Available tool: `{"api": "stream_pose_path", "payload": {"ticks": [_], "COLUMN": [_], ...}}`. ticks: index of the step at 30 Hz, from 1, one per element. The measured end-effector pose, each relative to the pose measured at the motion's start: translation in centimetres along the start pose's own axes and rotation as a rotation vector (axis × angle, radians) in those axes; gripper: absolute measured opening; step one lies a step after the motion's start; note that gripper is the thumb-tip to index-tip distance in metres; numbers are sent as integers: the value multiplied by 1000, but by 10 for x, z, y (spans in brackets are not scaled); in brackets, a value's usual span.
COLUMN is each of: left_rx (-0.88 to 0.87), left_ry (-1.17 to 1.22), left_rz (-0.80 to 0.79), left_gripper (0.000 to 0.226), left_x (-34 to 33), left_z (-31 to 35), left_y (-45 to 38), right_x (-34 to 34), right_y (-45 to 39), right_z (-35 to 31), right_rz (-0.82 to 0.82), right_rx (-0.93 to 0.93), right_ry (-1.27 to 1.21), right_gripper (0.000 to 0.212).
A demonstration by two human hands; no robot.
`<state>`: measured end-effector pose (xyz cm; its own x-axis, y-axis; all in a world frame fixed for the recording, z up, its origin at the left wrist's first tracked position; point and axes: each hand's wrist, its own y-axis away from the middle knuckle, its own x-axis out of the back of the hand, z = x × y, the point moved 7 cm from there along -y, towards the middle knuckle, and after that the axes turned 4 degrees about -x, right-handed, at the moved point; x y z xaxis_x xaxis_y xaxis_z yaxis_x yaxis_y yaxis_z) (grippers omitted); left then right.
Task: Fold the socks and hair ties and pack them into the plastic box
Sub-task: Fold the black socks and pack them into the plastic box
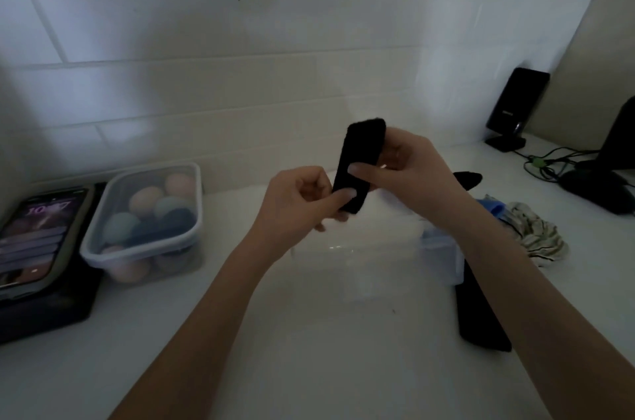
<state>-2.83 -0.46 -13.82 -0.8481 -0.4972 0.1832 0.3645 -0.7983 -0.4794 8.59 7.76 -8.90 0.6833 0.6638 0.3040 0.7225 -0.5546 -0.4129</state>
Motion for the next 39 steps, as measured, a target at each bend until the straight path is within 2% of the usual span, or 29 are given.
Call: {"api": "stream_pose_path", "payload": {"ticks": [2, 6, 8, 11, 13, 17, 22, 26, 30, 35, 39], "left_rx": [52, 303, 346, 259, 244, 233, 221, 213, 216, 196, 212], "left_ry": [110, 443, 423, 310, 314, 316, 299, 308, 298, 224, 206], "left_rz": [-8, -18, 8, 63, 48, -54, -75, -76, -83, -146, -148], "left_gripper": [17, 44, 43, 23, 18, 20, 19, 23, 24, 27, 23], "left_x": [-2, -2, 0, 5, 4, -3, -6, -8, -9, -10, -11], "left_z": [0, -13, -17, -19, -20, -19, -16, -13, -10, -12, -15], "left_y": [1, 1, 2, 3, 4, 5, 7, 7, 8, 7, 7], "right_x": [1, -12, -19, -28, -28, -19, -17, -18, -14, -10, -10], "right_y": [0, 6, 10, 13, 12, 7, 6, 5, 4, 3, 2], "right_z": [-10, -13, -9, -2, 3, 9, 15, 21, 21, 17, 14], "right_rz": [-3, -192, -271, -351, -366, -301, -228, -194, -109, -42, -49], "right_rx": [78, 72, 47, 1, -47, -104, -212, -246, -246, -198, -152], "right_ry": [-22, 66, 112, 126, 104, 151, -71, 19, 102, 150, 189], "right_gripper": [30, 20, 19, 21, 20, 9, 11, 14, 26, 24, 18]}}
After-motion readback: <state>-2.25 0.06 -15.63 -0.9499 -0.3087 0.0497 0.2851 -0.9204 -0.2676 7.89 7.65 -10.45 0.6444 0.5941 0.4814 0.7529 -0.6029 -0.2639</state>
